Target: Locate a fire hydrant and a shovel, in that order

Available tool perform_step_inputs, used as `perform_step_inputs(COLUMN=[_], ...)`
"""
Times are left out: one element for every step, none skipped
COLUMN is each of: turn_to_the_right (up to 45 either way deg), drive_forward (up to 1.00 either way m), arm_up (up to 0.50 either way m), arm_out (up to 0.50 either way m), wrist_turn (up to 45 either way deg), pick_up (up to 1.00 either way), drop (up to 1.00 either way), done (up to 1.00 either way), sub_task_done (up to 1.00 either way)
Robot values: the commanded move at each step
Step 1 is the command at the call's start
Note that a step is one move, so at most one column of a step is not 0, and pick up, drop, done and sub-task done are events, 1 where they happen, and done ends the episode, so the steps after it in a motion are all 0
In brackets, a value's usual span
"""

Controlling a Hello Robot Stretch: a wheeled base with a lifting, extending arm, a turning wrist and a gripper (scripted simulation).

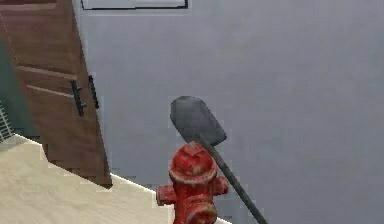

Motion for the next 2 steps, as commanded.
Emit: perform_step_inputs(turn_to_the_right=[0.0, 39.0], drive_forward=[0.30, 0.00], arm_up=[0.00, 0.00], arm_out=[0.00, 0.00], wrist_turn=[0.0, 0.0], pick_up=[0.00, 0.00], drop=[0.00, 0.00], done=[0.00, 0.00], sub_task_done=[0.00, 0.00])
